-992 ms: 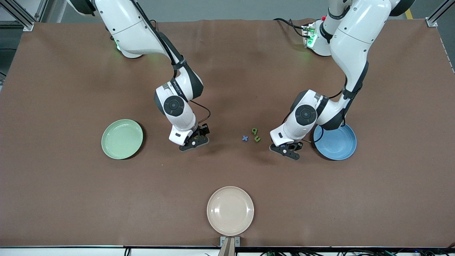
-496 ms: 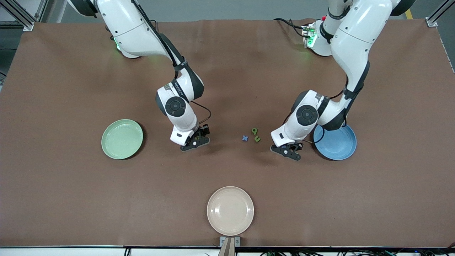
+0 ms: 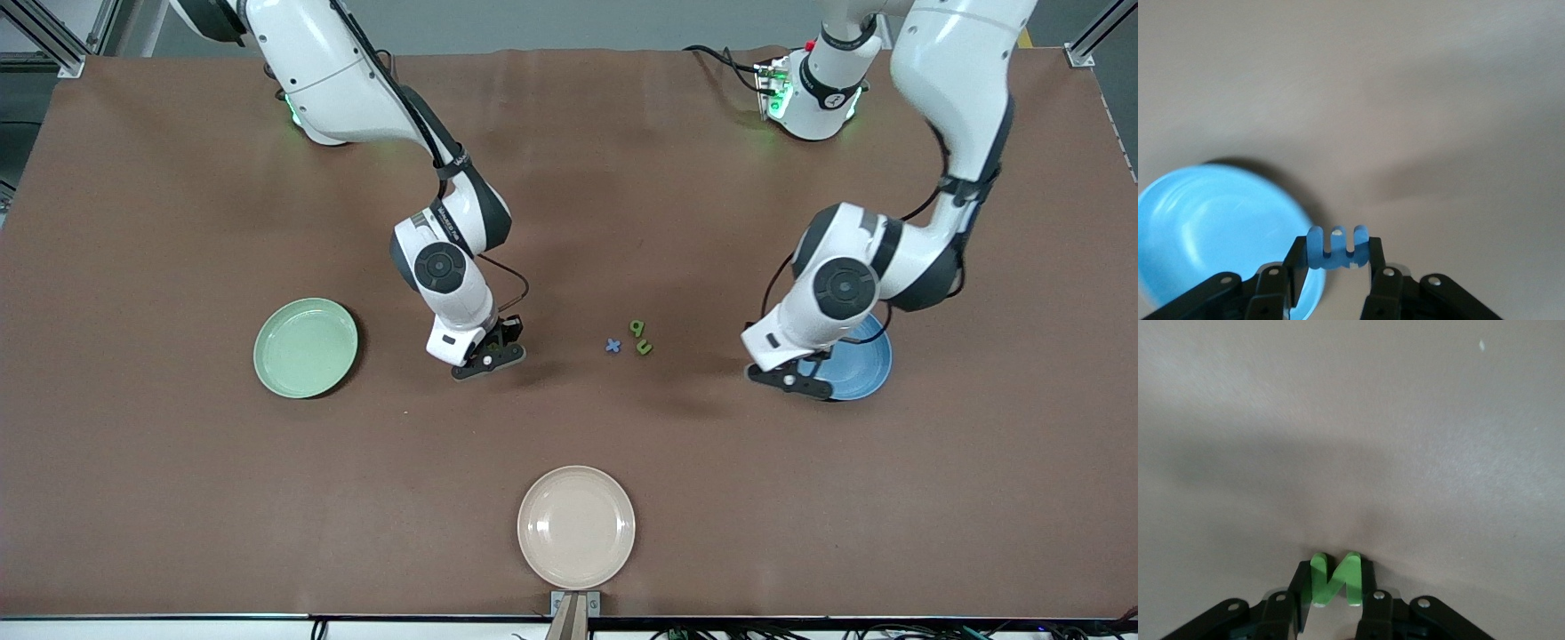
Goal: Sort upper and lower case letters into plates
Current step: 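Place the N on the green plate while the left gripper drops m on blue plate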
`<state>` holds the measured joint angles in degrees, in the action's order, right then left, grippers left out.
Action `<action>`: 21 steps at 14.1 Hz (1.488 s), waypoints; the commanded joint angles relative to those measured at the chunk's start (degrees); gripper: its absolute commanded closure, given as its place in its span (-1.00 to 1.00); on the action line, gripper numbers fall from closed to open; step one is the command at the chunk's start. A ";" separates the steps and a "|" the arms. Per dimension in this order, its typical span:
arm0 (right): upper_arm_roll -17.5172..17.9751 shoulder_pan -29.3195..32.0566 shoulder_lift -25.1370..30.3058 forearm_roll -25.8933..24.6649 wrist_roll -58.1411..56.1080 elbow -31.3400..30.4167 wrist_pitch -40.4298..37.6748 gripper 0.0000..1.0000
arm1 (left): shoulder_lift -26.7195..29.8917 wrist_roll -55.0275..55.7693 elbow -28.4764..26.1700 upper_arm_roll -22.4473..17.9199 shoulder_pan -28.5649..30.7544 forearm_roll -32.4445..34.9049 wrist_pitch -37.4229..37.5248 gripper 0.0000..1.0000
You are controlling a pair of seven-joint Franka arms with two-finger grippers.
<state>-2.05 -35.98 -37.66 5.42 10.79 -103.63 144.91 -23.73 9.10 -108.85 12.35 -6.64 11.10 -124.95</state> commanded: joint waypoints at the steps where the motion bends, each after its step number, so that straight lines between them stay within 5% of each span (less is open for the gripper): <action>1: -1.99 0.03 -0.40 -1.02 0.47 0.09 -0.41 1.00 | 4.03 -2.06 -5.83 1.45 4.43 0.41 0.32 0.51; 5: -4.63 5.89 6.97 -1.20 -9.60 0.09 -12.95 1.00 | 6.32 -7.07 -10.32 1.45 9.01 0.59 -1.60 0.51; 9: -4.63 16.09 12.69 -1.11 -22.45 -2.27 -20.19 1.00 | 7.30 -11.29 -16.91 1.45 12.87 2.15 -11.17 0.51; 14: -4.54 29.98 15.87 -0.76 -38.89 -8.69 -19.67 1.00 | 5.01 -11.30 -20.17 1.36 16.13 8.58 -18.92 0.51; 21: -4.28 30.62 16.92 -0.58 -39.53 -21.44 -9.03 0.99 | 1.58 -11.38 -20.88 1.45 18.69 13.95 -24.29 0.45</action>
<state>-6.91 -4.88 -23.87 4.86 -28.80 -121.00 134.94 -22.14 -1.63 -129.39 13.14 11.35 23.80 -148.08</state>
